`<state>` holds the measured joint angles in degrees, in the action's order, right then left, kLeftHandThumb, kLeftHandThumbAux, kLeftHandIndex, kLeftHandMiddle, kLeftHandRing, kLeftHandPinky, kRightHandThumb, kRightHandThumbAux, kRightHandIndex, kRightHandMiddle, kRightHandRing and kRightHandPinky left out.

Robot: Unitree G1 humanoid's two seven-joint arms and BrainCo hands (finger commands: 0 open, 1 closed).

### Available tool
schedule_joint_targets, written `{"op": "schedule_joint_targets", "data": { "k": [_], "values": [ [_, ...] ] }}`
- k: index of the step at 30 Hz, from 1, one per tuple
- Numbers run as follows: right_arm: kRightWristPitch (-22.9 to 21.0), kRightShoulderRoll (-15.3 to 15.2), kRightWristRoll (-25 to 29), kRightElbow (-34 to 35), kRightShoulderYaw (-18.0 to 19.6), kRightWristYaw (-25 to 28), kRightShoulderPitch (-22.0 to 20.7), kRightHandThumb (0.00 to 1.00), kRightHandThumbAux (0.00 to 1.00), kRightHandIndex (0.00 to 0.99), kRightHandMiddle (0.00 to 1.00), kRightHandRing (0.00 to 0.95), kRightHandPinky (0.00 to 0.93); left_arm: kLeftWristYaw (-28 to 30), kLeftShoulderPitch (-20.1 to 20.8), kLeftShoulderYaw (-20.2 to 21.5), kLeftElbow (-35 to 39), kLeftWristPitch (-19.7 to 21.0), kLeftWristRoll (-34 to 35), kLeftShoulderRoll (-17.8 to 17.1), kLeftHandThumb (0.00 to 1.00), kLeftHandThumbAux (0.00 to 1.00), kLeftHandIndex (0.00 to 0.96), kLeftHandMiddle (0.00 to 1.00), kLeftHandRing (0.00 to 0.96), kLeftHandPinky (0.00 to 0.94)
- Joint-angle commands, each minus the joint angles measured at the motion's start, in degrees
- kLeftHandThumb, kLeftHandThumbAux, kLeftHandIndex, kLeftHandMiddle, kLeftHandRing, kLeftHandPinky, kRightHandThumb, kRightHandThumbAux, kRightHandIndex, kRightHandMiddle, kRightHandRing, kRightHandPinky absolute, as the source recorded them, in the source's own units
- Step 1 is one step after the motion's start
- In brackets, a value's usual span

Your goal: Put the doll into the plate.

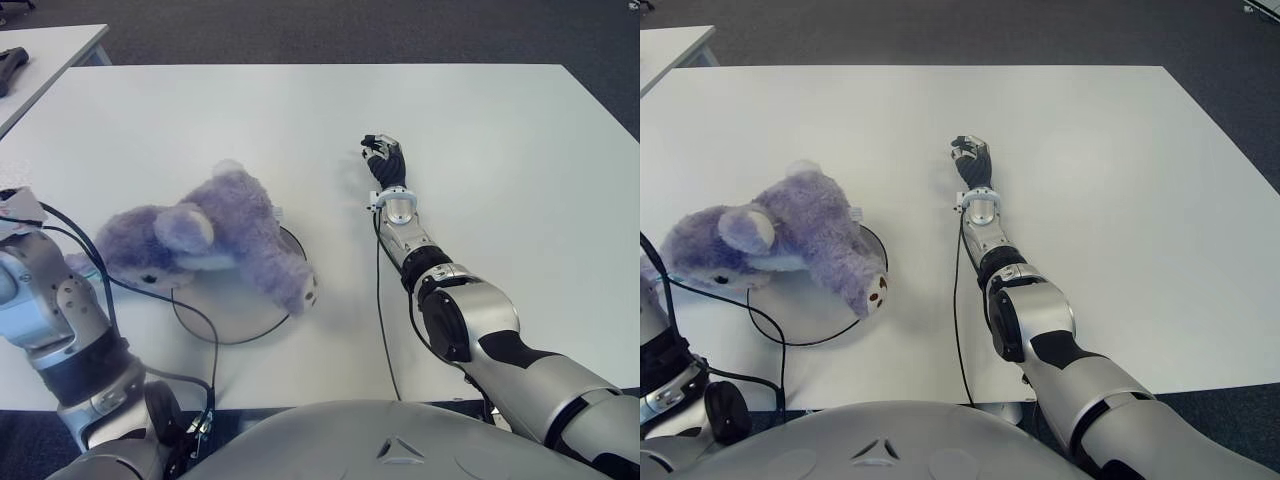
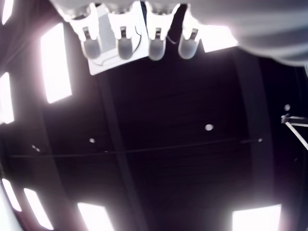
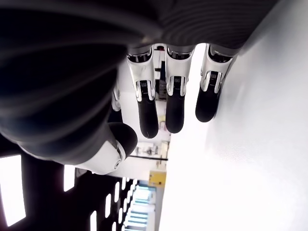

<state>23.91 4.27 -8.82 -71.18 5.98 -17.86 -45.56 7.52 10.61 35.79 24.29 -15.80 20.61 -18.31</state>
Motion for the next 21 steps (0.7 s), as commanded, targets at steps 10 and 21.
{"op": "schedule_joint_targets", "data": {
  "k": [10,21],
  "values": [
    [-7.99,5.55,1.05,-7.2,1.11,0.63,10.06,0.701,0.741,0.399,0.248,0.209,0.201,-0.9,-0.6,-0.07,-14.48,-2.61,-11.64,-5.18,0.014,0.119,0.0,0.0,0.0,0.0],
    [-7.95,5.59,0.96,-7.19,1.18,0.61,10.06,0.699,0.742,0.398,0.245,0.208,0.201,0.32,1.98,-5.97,-32.09,-9.0,-16.21,-7.48,0.0,0.225,0.0,0.0,0.0,0.0]
  ]
}}
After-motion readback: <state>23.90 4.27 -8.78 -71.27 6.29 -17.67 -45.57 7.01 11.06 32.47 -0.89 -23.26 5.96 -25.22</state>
